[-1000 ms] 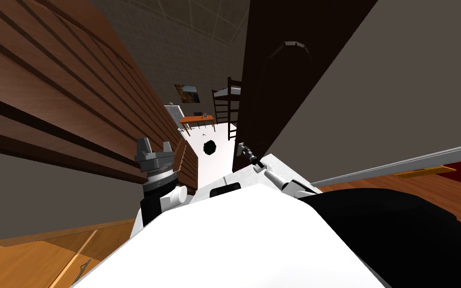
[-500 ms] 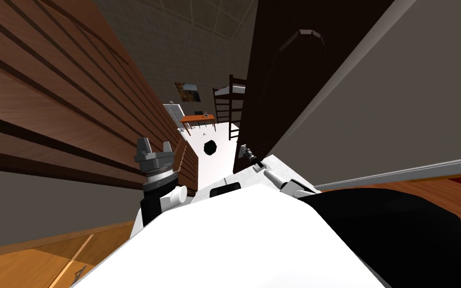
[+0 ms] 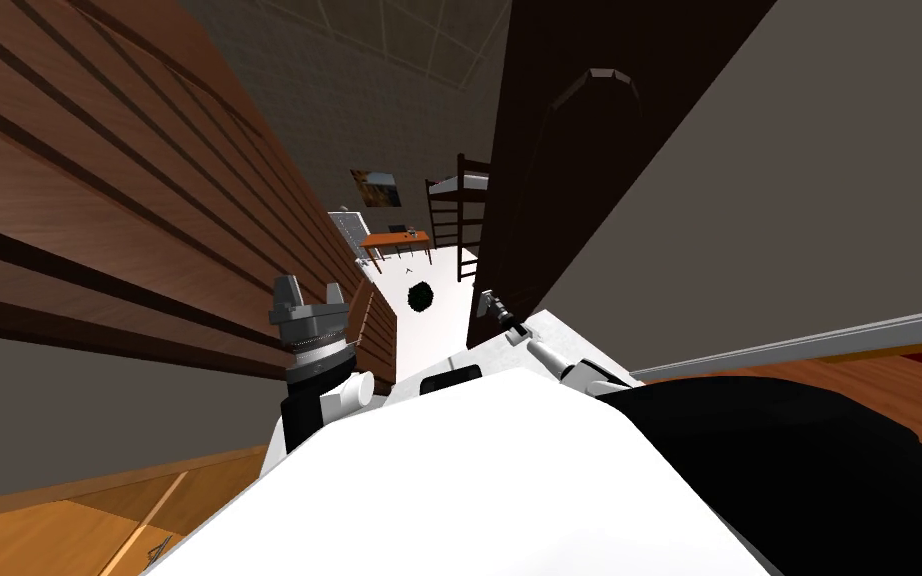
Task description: Push the door open
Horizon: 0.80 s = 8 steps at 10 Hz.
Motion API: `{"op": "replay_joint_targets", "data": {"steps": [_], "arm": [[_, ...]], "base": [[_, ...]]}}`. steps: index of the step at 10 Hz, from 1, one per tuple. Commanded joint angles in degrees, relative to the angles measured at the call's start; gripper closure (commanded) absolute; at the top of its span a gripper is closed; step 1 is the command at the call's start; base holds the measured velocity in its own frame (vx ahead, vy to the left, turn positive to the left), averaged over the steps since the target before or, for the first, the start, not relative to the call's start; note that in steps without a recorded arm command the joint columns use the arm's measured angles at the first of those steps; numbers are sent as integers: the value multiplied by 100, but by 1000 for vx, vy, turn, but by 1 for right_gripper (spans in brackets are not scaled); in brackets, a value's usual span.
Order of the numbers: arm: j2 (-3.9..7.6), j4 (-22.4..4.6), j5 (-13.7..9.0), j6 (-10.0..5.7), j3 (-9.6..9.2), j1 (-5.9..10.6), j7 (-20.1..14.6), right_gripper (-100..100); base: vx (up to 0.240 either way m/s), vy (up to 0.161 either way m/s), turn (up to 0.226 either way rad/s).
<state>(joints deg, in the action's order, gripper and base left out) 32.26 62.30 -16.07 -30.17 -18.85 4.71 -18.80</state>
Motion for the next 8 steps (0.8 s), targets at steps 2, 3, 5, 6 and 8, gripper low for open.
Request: {"op": "replay_joint_targets", "data": {"steps": [2, 3, 5, 6, 8], "arm": [[-81, -102, 7, 20, 160, 113, 100, 100], [-138, -156, 15, 41, 238, 156, 157, 100], [-206, -220, 24, 66, 332, 208, 225, 100], [-280, -291, 34, 93, 434, 264, 300, 100], [-359, -366, 45, 122, 543, 324, 379, 100]], "base": [[142, 35, -34], [152, 35, -20], [165, 71, -30], [160, 52, -54], [129, 55, -33]]}}
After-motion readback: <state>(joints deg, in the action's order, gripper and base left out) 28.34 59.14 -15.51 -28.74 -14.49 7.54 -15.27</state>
